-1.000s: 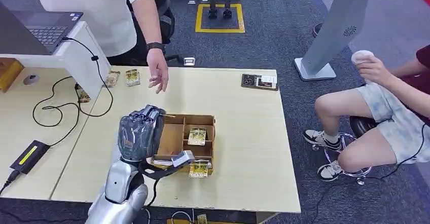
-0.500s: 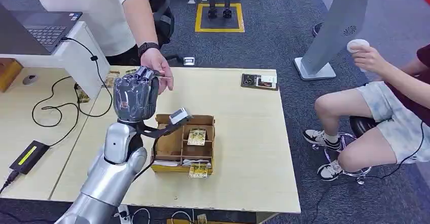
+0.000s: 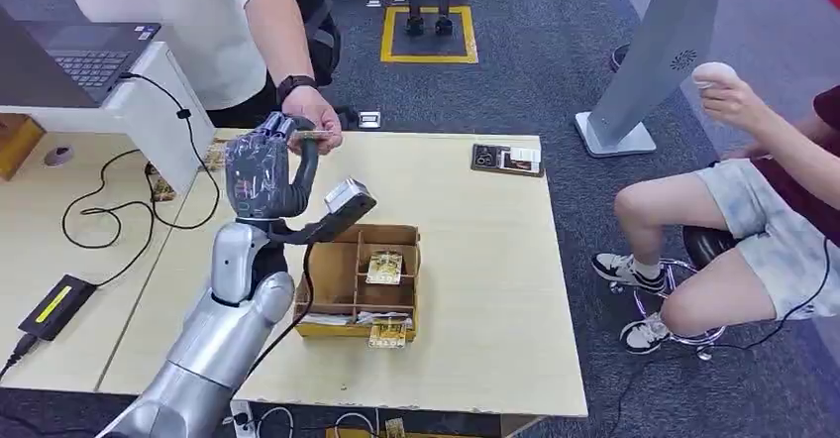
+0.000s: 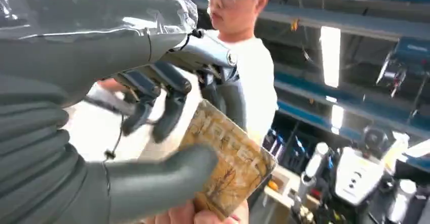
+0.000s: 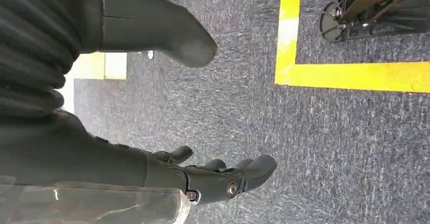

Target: Pass the card to the sensor for recognition and then transmit it.

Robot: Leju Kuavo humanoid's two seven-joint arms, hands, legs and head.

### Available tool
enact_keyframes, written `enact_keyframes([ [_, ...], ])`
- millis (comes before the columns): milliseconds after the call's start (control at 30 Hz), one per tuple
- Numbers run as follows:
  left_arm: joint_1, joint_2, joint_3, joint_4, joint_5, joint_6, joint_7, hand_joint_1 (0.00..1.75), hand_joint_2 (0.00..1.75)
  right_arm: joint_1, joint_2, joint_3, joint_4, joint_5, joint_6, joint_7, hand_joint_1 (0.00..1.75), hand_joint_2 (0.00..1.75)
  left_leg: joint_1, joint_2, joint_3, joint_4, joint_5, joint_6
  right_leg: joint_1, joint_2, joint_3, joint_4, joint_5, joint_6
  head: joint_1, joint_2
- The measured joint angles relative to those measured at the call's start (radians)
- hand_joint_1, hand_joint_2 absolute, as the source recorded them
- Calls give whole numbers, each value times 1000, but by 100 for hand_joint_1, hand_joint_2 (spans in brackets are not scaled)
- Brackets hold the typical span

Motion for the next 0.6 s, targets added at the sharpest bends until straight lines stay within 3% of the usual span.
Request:
enact_keyframes([
  [333, -8, -17, -29, 0, 55, -10, -1, 0, 175, 0, 0, 9, 0, -11, -2, 2, 0, 175, 0, 0, 0, 0, 0, 0, 0, 0, 0, 0, 0, 0, 0, 0],
  [600, 24, -2, -29, -28, 120, 25, -53, 0, 175, 1, -1, 10, 0, -20, -2, 8, 0, 175, 0, 0, 0, 0, 0, 0, 0, 0, 0, 0, 0, 0, 0, 0],
])
